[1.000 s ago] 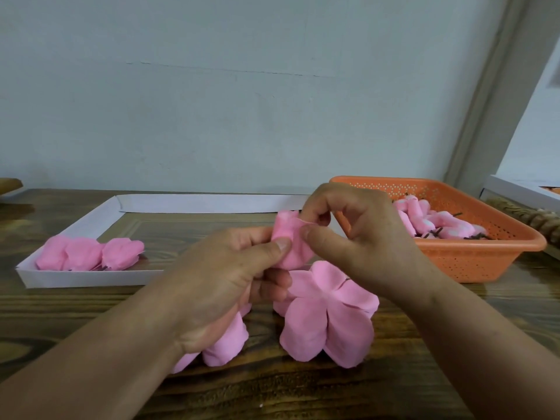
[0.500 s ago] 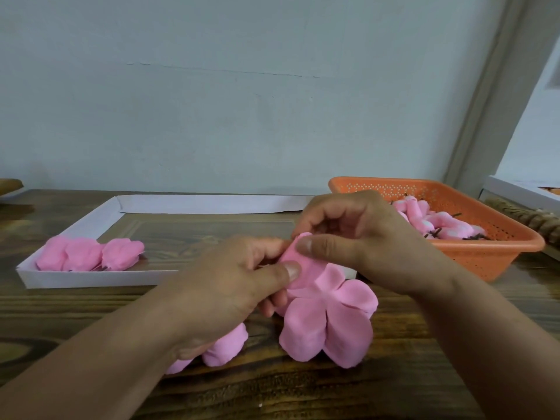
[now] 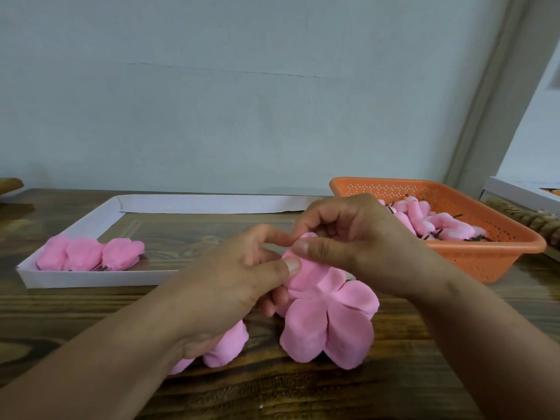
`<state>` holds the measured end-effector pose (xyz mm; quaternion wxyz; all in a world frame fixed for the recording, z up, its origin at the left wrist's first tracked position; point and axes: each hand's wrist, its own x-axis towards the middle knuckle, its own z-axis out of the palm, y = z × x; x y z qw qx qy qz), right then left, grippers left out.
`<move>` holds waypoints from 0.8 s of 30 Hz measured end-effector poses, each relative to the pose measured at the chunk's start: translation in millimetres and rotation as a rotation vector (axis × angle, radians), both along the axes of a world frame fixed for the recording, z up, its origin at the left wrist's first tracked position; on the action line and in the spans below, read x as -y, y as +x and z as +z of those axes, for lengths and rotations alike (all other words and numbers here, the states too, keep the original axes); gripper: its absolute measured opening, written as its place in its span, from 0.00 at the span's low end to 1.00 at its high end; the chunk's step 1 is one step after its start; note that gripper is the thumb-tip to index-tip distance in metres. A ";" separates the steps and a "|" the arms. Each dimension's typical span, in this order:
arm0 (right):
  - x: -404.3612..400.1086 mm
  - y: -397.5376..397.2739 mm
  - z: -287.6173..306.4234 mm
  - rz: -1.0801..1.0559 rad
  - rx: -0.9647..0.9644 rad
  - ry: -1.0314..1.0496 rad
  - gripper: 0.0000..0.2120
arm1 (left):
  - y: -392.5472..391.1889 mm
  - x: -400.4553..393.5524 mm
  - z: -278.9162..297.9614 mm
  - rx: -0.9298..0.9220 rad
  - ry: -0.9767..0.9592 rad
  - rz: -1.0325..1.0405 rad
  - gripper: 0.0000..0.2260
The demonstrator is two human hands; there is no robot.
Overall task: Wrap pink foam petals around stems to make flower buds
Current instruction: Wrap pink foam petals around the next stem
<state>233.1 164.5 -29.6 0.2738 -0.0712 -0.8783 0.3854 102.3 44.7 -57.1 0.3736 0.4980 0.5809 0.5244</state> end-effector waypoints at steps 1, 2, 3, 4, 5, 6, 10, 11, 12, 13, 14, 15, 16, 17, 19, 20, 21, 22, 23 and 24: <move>0.4 -0.9 0.0 -0.012 -0.013 -0.009 0.04 | 0.9 -0.5 0.3 0.021 0.010 0.039 0.07; 1.0 -1.8 -0.2 -0.025 -0.026 -0.013 0.04 | 2.0 -0.7 0.9 0.044 0.022 0.076 0.05; 1.6 -2.6 -0.4 -0.039 -0.039 -0.018 0.04 | 3.2 -1.1 1.2 0.057 0.032 0.108 0.03; 2.3 -3.6 -0.9 -0.051 -0.053 -0.025 0.04 | 4.3 -1.7 1.4 0.056 0.044 0.141 0.02; 3.1 -4.2 -1.3 -0.061 -0.066 -0.032 0.04 | 5.2 -2.5 1.1 0.046 0.056 0.173 0.01; 3.9 -4.9 -1.8 -0.071 -0.076 -0.035 0.05 | 5.8 -3.3 0.3 0.033 0.066 0.203 0.03; 7.3 -8.4 -3.9 -0.119 -0.090 -0.028 0.06 | 5.9 -4.6 -0.9 -0.030 0.076 0.263 0.08; 8.5 -9.2 -4.0 -0.135 -0.090 -0.026 0.06 | 5.7 -4.5 -0.8 -0.040 0.074 0.262 0.10; 9.4 -10.1 -4.1 -0.151 -0.090 -0.023 0.06 | 5.1 -4.5 -0.8 -0.041 0.073 0.259 0.10; 10.2 -10.4 -4.2 -0.167 -0.090 -0.021 0.06 | 4.5 -4.5 -0.8 -0.031 0.075 0.253 0.11; 10.5 -10.8 -4.2 -0.184 -0.092 -0.019 0.06 | 4.1 -4.6 -1.0 -0.012 0.079 0.248 0.11; 10.7 -10.3 -4.3 -0.203 -0.095 -0.016 0.06 | 4.1 -4.6 -1.0 0.011 0.087 0.240 0.10; 10.8 -10.3 -4.1 -0.223 -0.101 -0.013 0.06 | 4.9 -4.4 -1.0 0.034 0.096 0.229 0.09; 11.3 -10.3 -3.9 -0.241 -0.106 -0.014 0.06 | 5.9 -4.1 -0.8 0.051 0.105 0.216 0.07; 12.9 -11.0 -3.4 -0.270 -0.117 -0.027 0.06 | 8.9 -2.9 -0.8 0.054 0.129 0.191 0.06; 13.7 -11.7 -3.4 -0.285 -0.125 -0.031 0.07 | 10.3 -2.4 -1.2 0.045 0.144 0.185 0.08; 14.4 -12.5 -3.6 -0.302 -0.132 -0.032 0.08 | 11.5 -2.0 -1.6 0.032 0.158 0.187 0.09; 14.9 -13.3 -3.9 -0.319 -0.138 -0.032 0.09 | 12.4 -1.9 -1.9 0.020 0.170 0.195 0.10; 15.4 -13.8 -4.6 -0.336 -0.138 -0.032 0.09 | 13.4 -1.8 -2.2 0.014 0.181 0.201 0.11; 15.9 -14.7 -5.2 -0.352 -0.133 -0.031 0.09 | 14.3 -2.1 -2.6 0.015 0.193 0.205 0.10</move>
